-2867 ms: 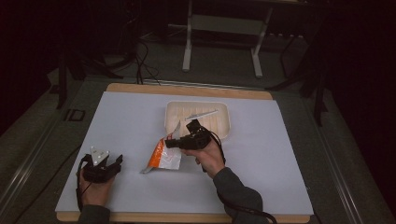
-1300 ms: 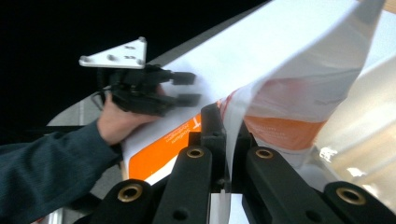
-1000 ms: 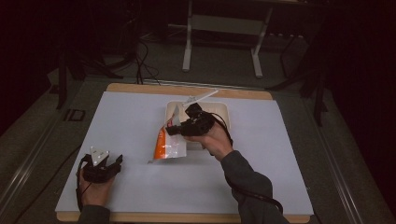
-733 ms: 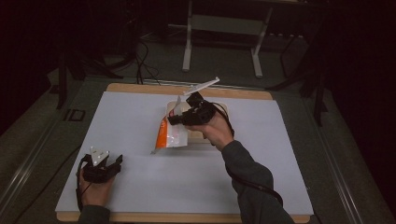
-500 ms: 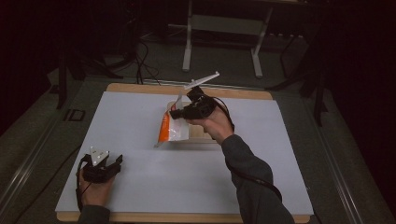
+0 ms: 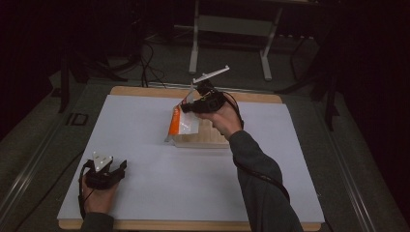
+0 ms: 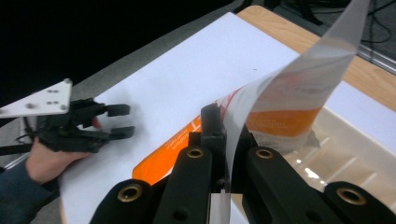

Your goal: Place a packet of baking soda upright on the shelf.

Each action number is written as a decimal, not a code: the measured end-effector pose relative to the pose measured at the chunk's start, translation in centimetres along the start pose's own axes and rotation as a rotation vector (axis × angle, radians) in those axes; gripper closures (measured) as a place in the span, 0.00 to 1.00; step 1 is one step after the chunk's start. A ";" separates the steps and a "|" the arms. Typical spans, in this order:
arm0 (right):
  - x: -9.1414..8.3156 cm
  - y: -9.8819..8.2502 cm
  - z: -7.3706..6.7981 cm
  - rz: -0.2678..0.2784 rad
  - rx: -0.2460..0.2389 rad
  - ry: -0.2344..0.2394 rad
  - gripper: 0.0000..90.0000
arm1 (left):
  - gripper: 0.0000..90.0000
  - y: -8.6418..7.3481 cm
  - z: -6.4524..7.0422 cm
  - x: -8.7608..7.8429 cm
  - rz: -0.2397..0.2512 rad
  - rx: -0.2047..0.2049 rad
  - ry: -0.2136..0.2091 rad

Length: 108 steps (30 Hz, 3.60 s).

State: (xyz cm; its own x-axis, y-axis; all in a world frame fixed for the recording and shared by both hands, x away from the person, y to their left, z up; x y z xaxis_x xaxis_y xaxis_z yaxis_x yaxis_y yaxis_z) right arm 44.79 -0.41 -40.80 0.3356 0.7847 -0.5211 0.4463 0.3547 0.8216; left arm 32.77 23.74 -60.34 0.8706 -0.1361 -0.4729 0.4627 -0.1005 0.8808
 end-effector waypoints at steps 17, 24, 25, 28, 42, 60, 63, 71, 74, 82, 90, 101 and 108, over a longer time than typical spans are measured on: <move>0.9 1.3 2.0 0.043 0.036 -0.097 1.00 | 0.51 0.0 0.0 -0.1 -0.001 -0.002 -0.004; 1.0 1.9 2.0 0.031 0.006 -0.120 1.00 | 0.51 0.0 -0.1 -0.1 -0.002 -0.006 -0.006; 0.9 2.0 1.9 0.032 0.001 -0.120 1.00 | 0.51 0.0 -0.1 -0.1 -0.001 -0.005 -0.005; 1.0 2.4 1.6 0.041 -0.012 -0.117 1.00 | 0.51 0.0 0.0 -0.1 -0.001 -0.005 -0.005; 3.2 2.2 1.0 0.038 -0.083 -0.125 1.00 | 0.51 0.0 -0.1 -0.1 0.002 -0.010 -0.006; 3.6 2.3 3.4 0.000 -0.143 -0.278 1.00 | 0.50 0.0 -0.1 -0.2 0.011 -0.022 -0.011; 3.5 2.5 3.7 -0.007 -0.162 -0.302 0.99 | 0.50 0.0 -0.1 -0.2 0.009 -0.022 -0.012; 3.7 2.7 3.4 -0.025 -0.224 -0.316 0.99 | 0.50 0.0 -0.1 -0.3 0.011 -0.023 -0.012; 4.0 2.9 2.8 -0.018 -0.260 -0.316 0.98 | 0.50 0.0 -0.1 -0.3 0.011 -0.026 -0.011; 4.2 3.6 2.2 -0.005 -0.292 -0.325 0.93 | 0.50 0.0 -0.1 -0.3 0.014 -0.027 -0.013; 4.2 2.5 2.4 -0.031 -0.219 -0.285 0.83 | 0.50 -0.1 0.0 -0.3 0.009 -0.023 -0.010; 6.5 0.5 1.0 -0.110 -0.271 -0.293 0.95 | 0.50 0.0 0.0 -0.3 0.011 -0.025 -0.011; 5.9 0.1 3.1 -0.118 -0.147 -0.369 0.74 | 0.50 0.0 0.0 -0.3 0.010 -0.021 -0.012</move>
State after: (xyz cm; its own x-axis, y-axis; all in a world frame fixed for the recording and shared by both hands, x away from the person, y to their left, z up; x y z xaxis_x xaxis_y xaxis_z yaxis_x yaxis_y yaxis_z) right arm 49.42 2.70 -44.49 0.5757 0.5092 -0.6398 0.3855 0.5210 0.7615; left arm 32.50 23.81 -60.24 0.8729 -0.1487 -0.4646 0.4580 -0.0781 0.8855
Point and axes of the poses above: each handheld gripper's, and its own axes: x roughly forward along the jaws, y roughly out of its top, z roughly to its right, the point moved 9 cm from there along x, roughly forward along the jaws, and after that the axes turned 8 degrees about z, right-handed, at the moved point
